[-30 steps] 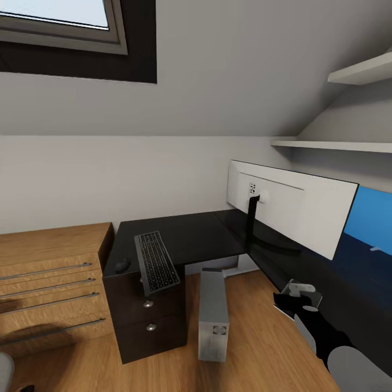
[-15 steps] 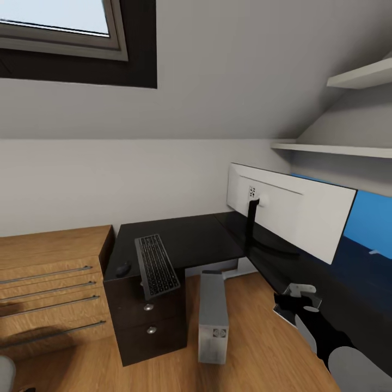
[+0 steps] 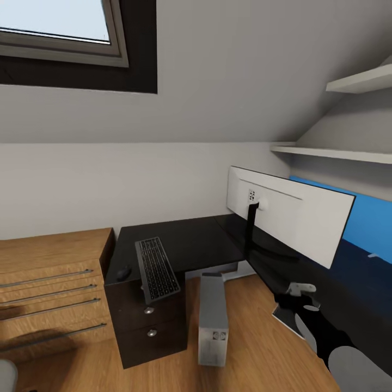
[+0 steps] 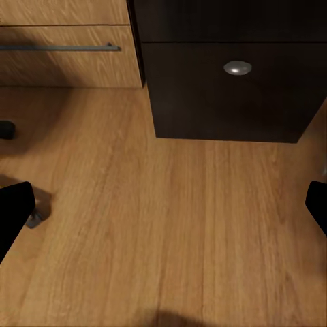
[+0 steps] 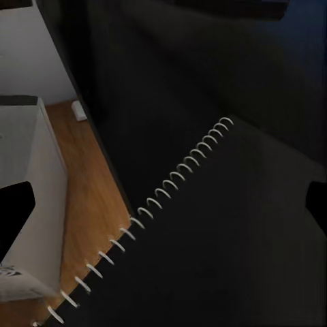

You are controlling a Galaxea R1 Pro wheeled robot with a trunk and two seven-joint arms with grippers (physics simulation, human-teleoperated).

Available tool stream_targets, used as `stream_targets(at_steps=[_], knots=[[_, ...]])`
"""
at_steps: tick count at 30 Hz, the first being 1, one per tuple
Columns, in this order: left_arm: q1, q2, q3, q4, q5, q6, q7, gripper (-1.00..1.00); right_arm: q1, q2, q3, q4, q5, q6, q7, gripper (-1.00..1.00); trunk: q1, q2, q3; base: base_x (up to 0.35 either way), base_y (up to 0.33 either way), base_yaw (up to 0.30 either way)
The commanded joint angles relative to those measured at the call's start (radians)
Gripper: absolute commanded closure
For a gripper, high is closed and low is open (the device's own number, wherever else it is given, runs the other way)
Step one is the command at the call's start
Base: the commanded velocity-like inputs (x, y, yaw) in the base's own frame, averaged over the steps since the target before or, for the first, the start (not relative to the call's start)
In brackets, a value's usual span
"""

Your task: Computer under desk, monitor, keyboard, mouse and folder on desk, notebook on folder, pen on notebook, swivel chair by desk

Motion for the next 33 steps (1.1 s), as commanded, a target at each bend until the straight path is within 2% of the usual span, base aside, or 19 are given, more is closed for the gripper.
stream_targets(at_steps=[1, 7, 11, 12, 13, 17, 20, 24, 30, 33], knots=[[-0.001, 0.001, -0.008, 0.000, 0.010, -0.006, 0.006, -1.00, 0.000, -0.001, 0.004, -0.009, -0.010, 0.007, -0.005, -1.00, -0.004, 0.007, 0.002, 0.000, 0.000, 0.000], [-0.001, 0.001, -0.008, 0.000, 0.010, -0.006, 0.006, -1.00, 0.002, -0.002, 0.003, -0.114, -0.011, 0.040, -0.005, -1.00, -0.027, 0.049, 0.021, 0.000, 0.000, 0.000], [-0.001, 0.001, -0.008, 0.001, 0.011, -0.006, 0.006, -1.00, 0.013, -0.003, 0.002, -0.242, -0.012, 0.142, -0.005, -1.00, -0.042, 0.077, 0.033, 0.000, 0.000, 0.000], [-0.001, 0.001, -0.008, 0.001, 0.011, -0.005, 0.006, -1.00, 0.029, -0.003, 0.002, -0.303, -0.014, 0.183, -0.005, -1.00, -0.046, 0.084, 0.037, 0.000, 0.000, 0.000], [-0.001, 0.001, -0.008, 0.001, 0.011, -0.005, 0.006, -1.00, 0.105, -0.003, 0.001, -0.459, -0.016, 0.255, -0.006, -1.00, -0.050, 0.091, 0.040, 0.000, 0.000, 0.000], [-0.001, 0.001, -0.008, 0.002, 0.011, -0.005, 0.005, -1.00, 0.178, 0.000, 0.002, -0.609, -0.017, 0.320, -0.007, -1.00, -0.065, 0.119, 0.052, 0.000, 0.000, 0.000], [-0.013, -0.010, 0.003, 0.015, 0.006, -0.016, 0.003, -1.00, 0.182, -0.011, 0.013, -0.638, -0.006, 0.342, -0.018, -1.00, -0.065, 0.119, 0.052, 0.000, 0.000, 0.000], [-0.017, -0.009, 0.025, 0.037, 0.007, -0.025, 0.007, -1.00, 0.182, -0.018, 0.036, -0.660, 0.017, 0.358, -0.036, -1.00, -0.065, 0.119, 0.052, 0.000, 0.000, 0.000], [-0.017, -0.002, 0.032, 0.071, 0.008, -0.026, 0.020, -1.00, 0.183, 0.016, 0.050, -0.666, 0.047, 0.331, -0.036, -1.00, -0.065, 0.119, 0.052, 0.000, 0.000, 0.000], [-0.017, 0.000, 0.032, 0.088, 0.008, -0.026, 0.020, -1.00, 0.183, 0.033, 0.051, -0.666, 0.048, 0.316, -0.036, -1.00, -0.065, 0.119, 0.052, 0.000, 0.000, 0.000]])
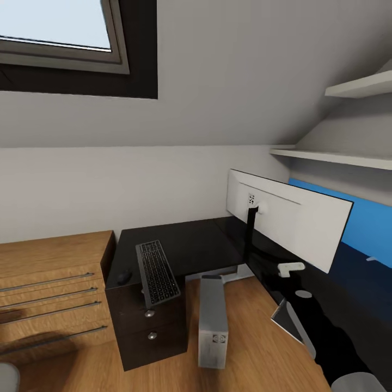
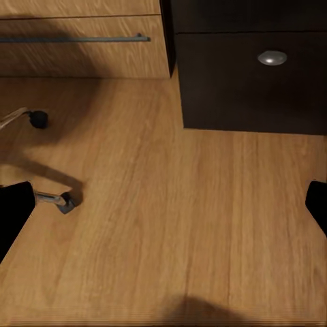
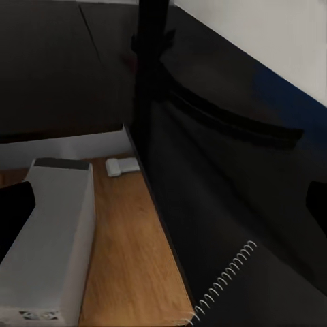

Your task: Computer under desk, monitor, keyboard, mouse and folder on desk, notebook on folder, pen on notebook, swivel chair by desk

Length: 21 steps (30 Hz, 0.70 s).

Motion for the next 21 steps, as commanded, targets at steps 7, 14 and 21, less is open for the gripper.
stream_targets(at_steps=[7, 14, 21], knots=[[-0.001, 0.002, -0.009, 0.040, 0.008, -0.005, 0.007, -1.00, 0.000, 0.024, 0.006, -0.001, -0.007, -0.013, -0.009, -1.00, 0.000, -0.001, -0.001, 0.000, 0.000, 0.000], [-0.001, 0.001, -0.010, 0.063, 0.007, -0.005, 0.006, -1.00, 0.000, 0.029, 0.008, -0.001, -0.008, -0.014, -0.008, -1.00, -0.011, 0.020, 0.008, 0.000, 0.000, 0.000], [-0.001, 0.001, -0.010, 0.063, 0.007, -0.005, 0.005, -1.00, 0.001, 0.039, 0.010, -0.005, -0.009, -0.014, -0.008, -1.00, -0.038, 0.069, 0.030, 0.000, 0.000, 0.000]])
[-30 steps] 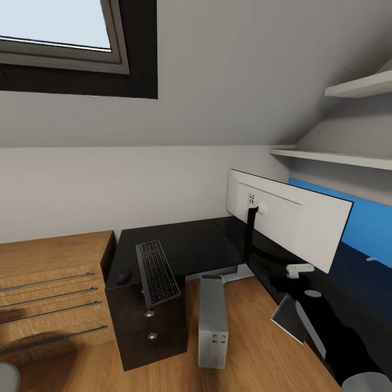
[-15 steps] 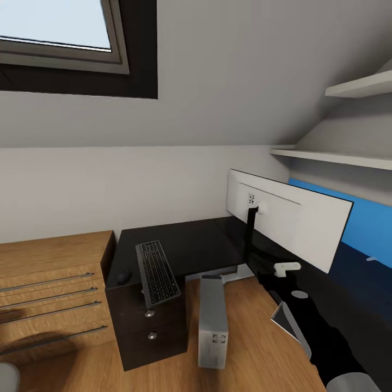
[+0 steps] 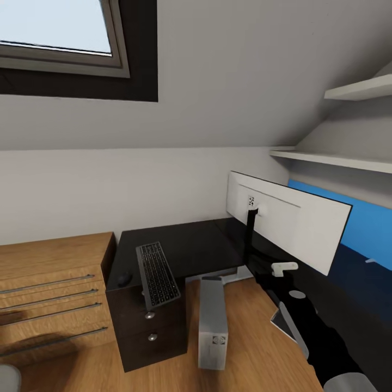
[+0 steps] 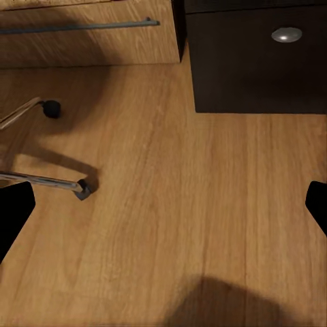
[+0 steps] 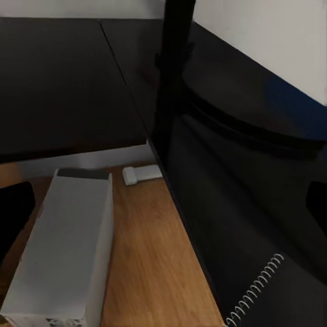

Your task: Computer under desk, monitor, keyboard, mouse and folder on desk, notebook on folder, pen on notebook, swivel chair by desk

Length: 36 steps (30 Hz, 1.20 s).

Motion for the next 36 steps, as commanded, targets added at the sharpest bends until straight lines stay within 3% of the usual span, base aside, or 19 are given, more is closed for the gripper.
stream_targets(at_steps=[1, 7, 8, 9, 15, 36], knots=[[-0.001, 0.001, -0.008, 0.000, 0.008, -0.004, 0.006, -1.00, -0.001, 0.000, 0.005, -0.003, -0.008, 0.005, -0.010, -1.00, -0.004, 0.006, 0.002, 0.000, 0.000, 0.000], [-0.001, 0.000, -0.009, 0.000, 0.008, -0.004, 0.006, -1.00, 0.001, 0.029, 0.012, -0.031, -0.007, 0.005, -0.015, -1.00, -0.027, 0.048, 0.021, 0.000, 0.000, 0.000], [-0.001, 0.000, -0.009, 0.000, 0.008, -0.004, 0.006, -1.00, 0.002, 0.093, 0.012, -0.077, -0.008, 0.005, -0.015, -1.00, -0.031, 0.055, 0.024, 0.000, 0.000, 0.000], [-0.001, 0.000, -0.009, 0.000, 0.008, -0.004, 0.006, -1.00, 0.003, 0.096, 0.012, -0.094, -0.008, 0.005, -0.015, -1.00, -0.035, 0.062, 0.027, 0.000, 0.000, 0.000], [-0.001, 0.000, -0.009, 0.000, 0.008, -0.004, 0.005, -1.00, 0.007, 0.100, 0.011, -0.132, -0.007, 0.005, -0.015, -1.00, -0.058, 0.104, 0.046, 0.000, 0.000, 0.000], [-0.001, 0.000, -0.009, 0.000, 0.008, -0.004, 0.007, -1.00, 0.008, 0.105, 0.015, -0.098, -0.001, 0.004, -0.019, -1.00, -0.058, 0.104, 0.046, -0.036, 0.032, -0.252]])
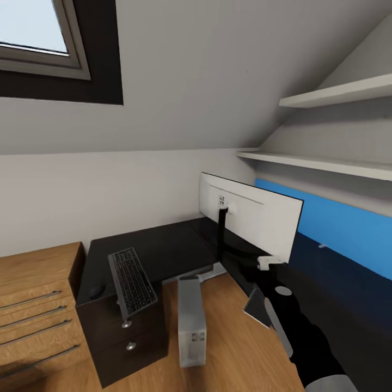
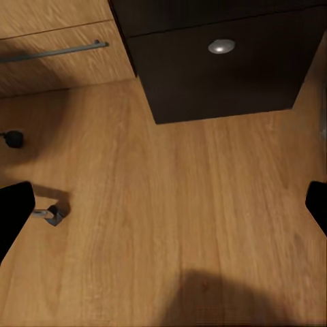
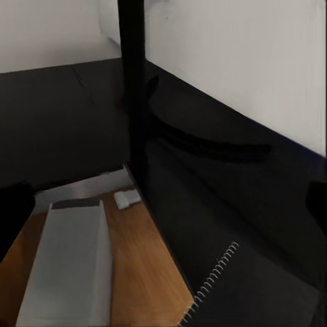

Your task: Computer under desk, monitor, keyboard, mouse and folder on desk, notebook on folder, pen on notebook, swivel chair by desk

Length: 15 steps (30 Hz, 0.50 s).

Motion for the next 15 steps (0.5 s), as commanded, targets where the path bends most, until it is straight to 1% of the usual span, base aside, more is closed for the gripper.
stream_targets(at_steps=[1, 7, 15], knots=[[-0.001, 0.001, -0.008, 0.000, 0.008, -0.004, 0.006, -1.00, -0.001, -0.001, 0.004, 0.001, -0.006, 0.004, -0.009, -1.00, 0.000, -0.001, -0.001, -0.218, 0.193, -0.288], [-0.001, 0.001, -0.008, 0.000, 0.007, -0.005, 0.006, -1.00, -0.001, 0.001, 0.004, 0.007, -0.004, -0.007, -0.011, -1.00, 0.000, -0.001, -0.001, -0.199, 0.182, -0.293], [-0.001, 0.001, -0.008, 0.000, 0.007, -0.006, 0.006, -1.00, -0.001, 0.001, 0.006, 0.013, 0.000, -0.014, -0.012, -1.00, 0.000, -0.001, -0.001, -0.041, 0.039, -0.296]])
